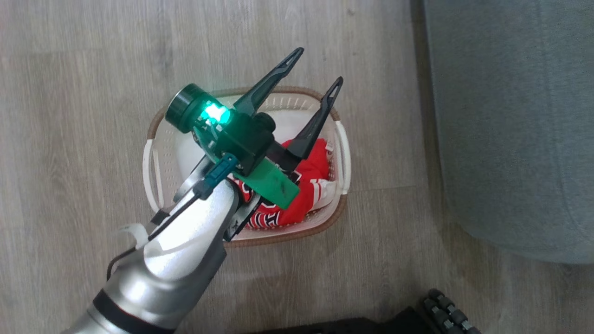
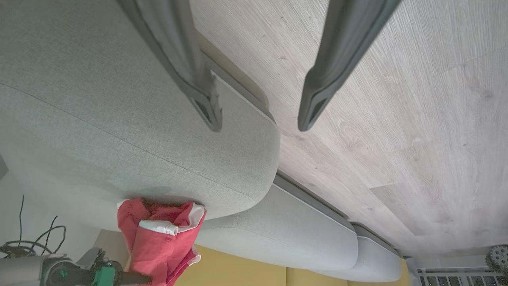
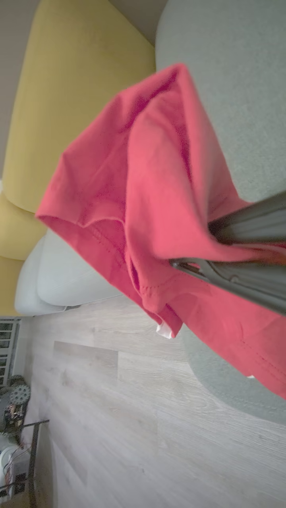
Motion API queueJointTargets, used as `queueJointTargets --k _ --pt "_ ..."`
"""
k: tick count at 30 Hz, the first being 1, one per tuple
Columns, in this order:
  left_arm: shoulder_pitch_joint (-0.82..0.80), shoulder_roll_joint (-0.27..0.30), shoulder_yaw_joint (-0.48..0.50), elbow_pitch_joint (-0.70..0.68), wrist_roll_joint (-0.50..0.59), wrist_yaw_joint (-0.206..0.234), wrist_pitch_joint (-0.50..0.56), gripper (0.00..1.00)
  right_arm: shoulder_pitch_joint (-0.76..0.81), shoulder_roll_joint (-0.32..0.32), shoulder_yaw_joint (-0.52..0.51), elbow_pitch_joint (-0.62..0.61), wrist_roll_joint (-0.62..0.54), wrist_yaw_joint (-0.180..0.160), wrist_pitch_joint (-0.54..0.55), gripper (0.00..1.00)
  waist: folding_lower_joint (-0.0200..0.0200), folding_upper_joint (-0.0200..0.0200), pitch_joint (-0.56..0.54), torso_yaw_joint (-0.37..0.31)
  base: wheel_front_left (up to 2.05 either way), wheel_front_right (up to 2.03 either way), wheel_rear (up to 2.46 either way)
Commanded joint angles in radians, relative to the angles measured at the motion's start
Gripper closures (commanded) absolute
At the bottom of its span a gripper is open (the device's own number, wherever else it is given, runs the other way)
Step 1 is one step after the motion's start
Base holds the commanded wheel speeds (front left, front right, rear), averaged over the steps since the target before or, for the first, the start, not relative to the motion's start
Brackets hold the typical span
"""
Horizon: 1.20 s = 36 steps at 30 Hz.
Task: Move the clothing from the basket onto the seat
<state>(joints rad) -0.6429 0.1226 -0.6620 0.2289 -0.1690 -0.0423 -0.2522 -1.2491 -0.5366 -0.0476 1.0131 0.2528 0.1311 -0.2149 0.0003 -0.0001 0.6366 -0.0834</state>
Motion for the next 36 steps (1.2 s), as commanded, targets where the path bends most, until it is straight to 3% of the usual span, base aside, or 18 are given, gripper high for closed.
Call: queueJointTargets --k 1,3,4,5,6,15,26,36 --pt "-0.024 0.014 0.020 -0.040 0.008 0.007 -0.006 0.00 -0.018 -0.014 -0.018 -0.007 -0.013 0.000 -0.013 0.88 -0.0003 0.0001 0.024 0.017 0.00 0.00 0.00" --pt "-0.027 0.014 0.014 -0.039 0.011 0.007 -0.005 0.00 -0.025 -0.001 -0.046 0.040 -0.037 0.000 -0.022 0.71 -0.0003 0.0001 0.030 0.018 0.00 0.00 0.00" --pt "-0.027 0.015 0.010 -0.038 0.012 0.006 -0.005 0.00 -0.025 0.006 -0.055 0.060 -0.051 0.000 -0.026 0.56 -0.0003 0.0001 0.032 0.018 0.00 0.00 0.00" --pt "-0.027 0.016 0.008 -0.037 0.012 0.006 -0.004 0.00 -0.026 0.012 -0.061 0.076 -0.066 0.000 -0.030 0.22 -0.0003 0.0001 0.033 0.016 0.00 0.00 0.00" --pt "-0.026 0.017 0.006 -0.036 0.012 0.006 -0.004 0.00 -0.027 0.018 -0.067 0.087 -0.080 0.000 -0.033 0.00 -0.0003 0.0001 0.034 0.015 0.00 0.00 0.00" --pt "-0.016 0.028 0.006 -0.021 -0.001 0.014 -0.005 0.00 0.012 0.065 -0.072 0.090 -0.114 0.000 -0.046 0.00 -0.0003 0.0001 0.004 -0.015 0.00 0.00 0.00" --pt "0.021 0.030 0.039 -0.003 -0.039 0.036 -0.008 0.00 0.187 0.068 0.066 -0.115 -0.036 0.000 -0.047 0.00 -0.0003 0.0001 -0.098 -0.051 0.00 0.00 0.00" --pt "0.100 0.012 0.091 0.000 -0.072 0.050 -0.009 0.00 0.304 0.095 0.167 -0.291 0.019 0.000 -0.047 0.00 -0.0003 0.0001 -0.246 -0.021 0.00 0.00 0.00"
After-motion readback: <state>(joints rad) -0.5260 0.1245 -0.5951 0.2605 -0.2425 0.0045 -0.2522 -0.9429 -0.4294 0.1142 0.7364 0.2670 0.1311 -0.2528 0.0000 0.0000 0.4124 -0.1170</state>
